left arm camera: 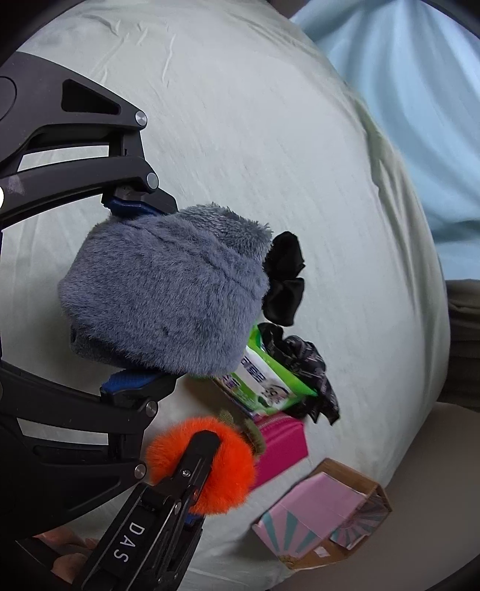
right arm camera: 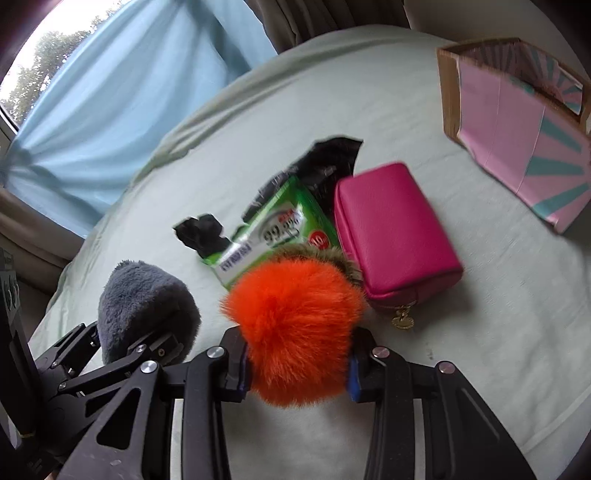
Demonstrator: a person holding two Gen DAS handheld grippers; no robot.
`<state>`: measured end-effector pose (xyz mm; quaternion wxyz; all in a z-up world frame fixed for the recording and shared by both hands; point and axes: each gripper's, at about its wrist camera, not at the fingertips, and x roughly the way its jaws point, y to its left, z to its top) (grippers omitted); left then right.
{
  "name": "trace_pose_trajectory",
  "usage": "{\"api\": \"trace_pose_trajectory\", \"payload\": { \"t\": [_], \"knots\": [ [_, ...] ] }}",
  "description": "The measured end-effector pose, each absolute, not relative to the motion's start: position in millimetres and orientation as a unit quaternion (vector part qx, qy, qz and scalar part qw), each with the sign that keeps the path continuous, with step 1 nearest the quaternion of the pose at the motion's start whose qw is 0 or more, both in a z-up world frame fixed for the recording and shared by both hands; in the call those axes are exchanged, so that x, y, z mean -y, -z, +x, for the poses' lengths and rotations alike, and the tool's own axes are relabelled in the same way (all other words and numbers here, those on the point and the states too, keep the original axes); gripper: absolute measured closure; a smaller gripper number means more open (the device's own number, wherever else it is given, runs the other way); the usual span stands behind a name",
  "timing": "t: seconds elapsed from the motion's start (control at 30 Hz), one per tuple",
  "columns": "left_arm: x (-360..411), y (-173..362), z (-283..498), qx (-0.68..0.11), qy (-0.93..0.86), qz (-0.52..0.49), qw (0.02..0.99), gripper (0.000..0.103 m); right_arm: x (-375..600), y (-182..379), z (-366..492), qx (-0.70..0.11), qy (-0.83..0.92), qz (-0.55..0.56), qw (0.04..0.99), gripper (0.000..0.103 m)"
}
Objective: Organize soft objects
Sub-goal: 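Carry the grey sock and orange pompom over the cardboard box with both tools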
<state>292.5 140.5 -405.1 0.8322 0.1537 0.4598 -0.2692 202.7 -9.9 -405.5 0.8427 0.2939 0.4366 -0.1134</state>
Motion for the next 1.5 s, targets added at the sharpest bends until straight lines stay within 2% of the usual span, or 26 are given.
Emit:
{"api": "trace_pose_trajectory", "payload": {
  "t": [0.53,0.87,1.17,1.5],
  "knots": [
    [-112.0,263.1,244.4,-0.434,0.223,0.098,0.867,0.043,56.7,259.8,172.6,-0.404,0.069,0.248,0.878,0.068],
    [-21.4,190.3,207.5,-0.425,0.200,0.064,0.881,0.043,150.7,183.8,146.3,-0.390,0.037,0.212,0.895,0.068],
    [95.0,177.7,200.8,-0.441,0.173,0.025,0.881,0.043,281.6,167.5,141.6,-0.413,0.024,0.176,0.893,0.068],
    [207.9,226.6,222.7,-0.497,0.171,0.008,0.851,0.043,400.5,200.6,170.3,-0.463,0.029,0.153,0.872,0.068]
  ]
}}
